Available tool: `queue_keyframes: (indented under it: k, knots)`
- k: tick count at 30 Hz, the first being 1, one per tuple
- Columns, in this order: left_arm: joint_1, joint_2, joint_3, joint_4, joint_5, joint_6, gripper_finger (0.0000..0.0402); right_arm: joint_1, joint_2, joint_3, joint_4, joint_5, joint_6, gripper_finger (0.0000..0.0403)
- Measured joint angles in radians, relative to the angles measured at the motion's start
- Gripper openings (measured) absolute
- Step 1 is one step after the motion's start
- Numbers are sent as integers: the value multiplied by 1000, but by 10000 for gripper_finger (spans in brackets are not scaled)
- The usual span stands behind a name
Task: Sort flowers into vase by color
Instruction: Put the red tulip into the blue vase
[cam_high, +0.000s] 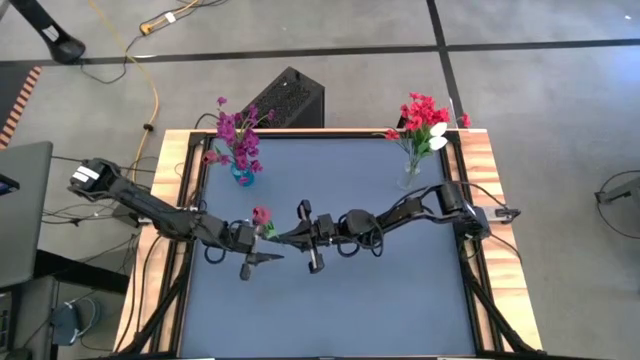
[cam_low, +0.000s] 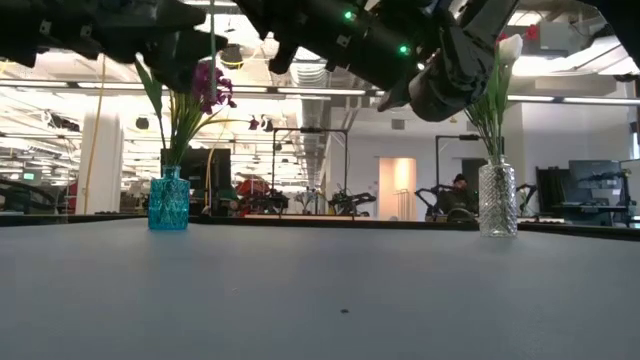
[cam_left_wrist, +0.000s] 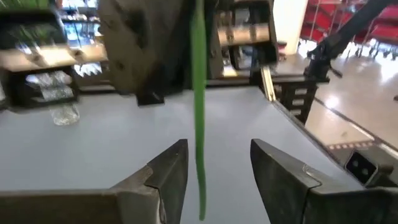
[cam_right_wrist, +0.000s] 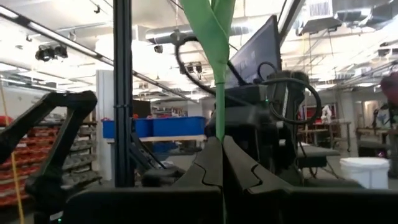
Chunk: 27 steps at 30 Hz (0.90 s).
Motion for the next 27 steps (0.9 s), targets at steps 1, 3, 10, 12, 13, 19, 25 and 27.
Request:
queue_keyframes:
  k: [1, 3, 10, 12, 13, 19, 25, 27]
  knots:
    - [0, -13, 0, -3, -1, 0, 160, 3, -2, -9, 12, 8, -11, 18]
    - [0, -40, 0, -33, -1, 0, 153, 8, -3, -20, 40, 27, -20, 18]
    - [2, -60, 0, -60, -67, 9, 133, 9, -4, -22, 51, 96, -23, 18]
    - [2, -53, 0, -56, -70, 9, 131, 12, -4, -22, 51, 129, -23, 18]
    - [2, -52, 0, -56, -70, 9, 130, 12, -3, -22, 51, 140, -23, 18]
    - [7, -52, -1, -50, -127, 8, 130, 12, -2, -22, 51, 155, -23, 18]
    - [30, -52, -1, -27, -177, 0, 130, 12, -2, -22, 53, 156, -23, 18]
    - [39, -52, -1, -17, -171, -2, 130, 11, -2, -21, 59, 156, -23, 18]
